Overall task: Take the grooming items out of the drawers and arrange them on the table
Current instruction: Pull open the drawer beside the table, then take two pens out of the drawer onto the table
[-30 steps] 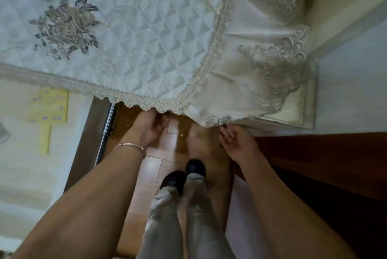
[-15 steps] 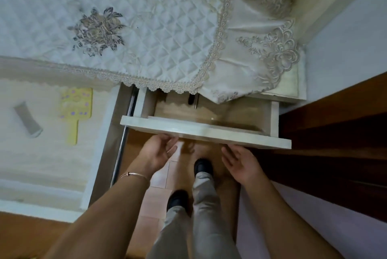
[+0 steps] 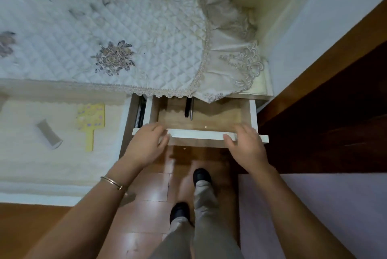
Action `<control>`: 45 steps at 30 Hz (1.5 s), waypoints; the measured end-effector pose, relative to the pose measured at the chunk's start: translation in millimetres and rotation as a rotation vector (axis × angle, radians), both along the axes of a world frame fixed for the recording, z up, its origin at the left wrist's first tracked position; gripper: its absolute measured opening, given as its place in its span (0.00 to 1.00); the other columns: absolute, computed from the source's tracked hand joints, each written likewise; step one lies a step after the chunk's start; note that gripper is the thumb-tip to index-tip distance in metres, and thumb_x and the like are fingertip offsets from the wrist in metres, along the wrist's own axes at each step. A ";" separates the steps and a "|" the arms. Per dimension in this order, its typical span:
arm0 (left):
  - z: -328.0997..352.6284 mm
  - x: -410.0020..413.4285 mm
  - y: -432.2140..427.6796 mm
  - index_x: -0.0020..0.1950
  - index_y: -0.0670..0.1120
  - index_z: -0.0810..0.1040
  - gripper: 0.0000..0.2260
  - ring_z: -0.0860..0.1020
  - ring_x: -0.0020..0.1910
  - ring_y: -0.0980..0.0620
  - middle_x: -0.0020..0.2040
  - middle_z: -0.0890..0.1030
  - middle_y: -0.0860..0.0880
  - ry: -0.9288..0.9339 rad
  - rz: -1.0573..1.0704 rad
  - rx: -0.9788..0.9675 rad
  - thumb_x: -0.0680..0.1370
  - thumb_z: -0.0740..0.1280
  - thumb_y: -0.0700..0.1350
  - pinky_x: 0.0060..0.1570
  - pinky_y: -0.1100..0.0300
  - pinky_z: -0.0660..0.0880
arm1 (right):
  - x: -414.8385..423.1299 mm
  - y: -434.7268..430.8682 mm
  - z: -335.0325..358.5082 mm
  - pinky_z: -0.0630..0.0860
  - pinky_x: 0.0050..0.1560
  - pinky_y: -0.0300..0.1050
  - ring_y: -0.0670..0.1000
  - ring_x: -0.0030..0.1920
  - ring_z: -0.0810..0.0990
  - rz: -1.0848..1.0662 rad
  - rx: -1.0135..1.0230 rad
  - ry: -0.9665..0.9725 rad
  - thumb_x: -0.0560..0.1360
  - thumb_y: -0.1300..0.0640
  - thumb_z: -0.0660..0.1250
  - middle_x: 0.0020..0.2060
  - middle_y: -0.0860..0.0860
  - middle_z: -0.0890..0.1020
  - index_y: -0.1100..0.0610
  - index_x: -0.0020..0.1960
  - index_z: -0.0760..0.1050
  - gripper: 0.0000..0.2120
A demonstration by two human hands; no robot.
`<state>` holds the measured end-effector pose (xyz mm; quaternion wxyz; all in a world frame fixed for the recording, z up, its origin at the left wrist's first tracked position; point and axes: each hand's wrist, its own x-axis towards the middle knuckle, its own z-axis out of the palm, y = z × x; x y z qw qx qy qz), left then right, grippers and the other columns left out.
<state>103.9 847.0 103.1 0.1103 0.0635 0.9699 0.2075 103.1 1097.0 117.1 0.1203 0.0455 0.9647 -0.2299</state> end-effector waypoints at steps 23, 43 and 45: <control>1.1 117.6 0.9 0.60 0.42 0.73 0.13 0.72 0.58 0.48 0.57 0.76 0.45 -0.153 0.049 0.100 0.78 0.60 0.47 0.55 0.60 0.69 | 134.3 -9.1 -2.5 0.60 0.69 0.49 0.54 0.66 0.69 -0.032 0.111 -0.167 0.76 0.47 0.59 0.64 0.54 0.75 0.56 0.65 0.70 0.21; 0.4 51.6 23.2 0.54 0.44 0.76 0.10 0.79 0.46 0.46 0.49 0.82 0.44 -0.248 0.187 0.086 0.78 0.59 0.46 0.43 0.55 0.76 | 70.6 -5.0 5.3 0.70 0.51 0.46 0.59 0.48 0.78 -0.043 0.225 -0.258 0.76 0.48 0.56 0.45 0.56 0.84 0.54 0.38 0.72 0.13; -12.8 29.5 35.5 0.53 0.42 0.76 0.09 0.79 0.47 0.44 0.50 0.81 0.43 -0.304 0.236 0.122 0.78 0.60 0.45 0.46 0.53 0.76 | 49.7 -9.2 -4.8 0.73 0.49 0.46 0.58 0.48 0.79 -0.050 0.137 -0.255 0.75 0.49 0.58 0.45 0.55 0.84 0.54 0.45 0.77 0.12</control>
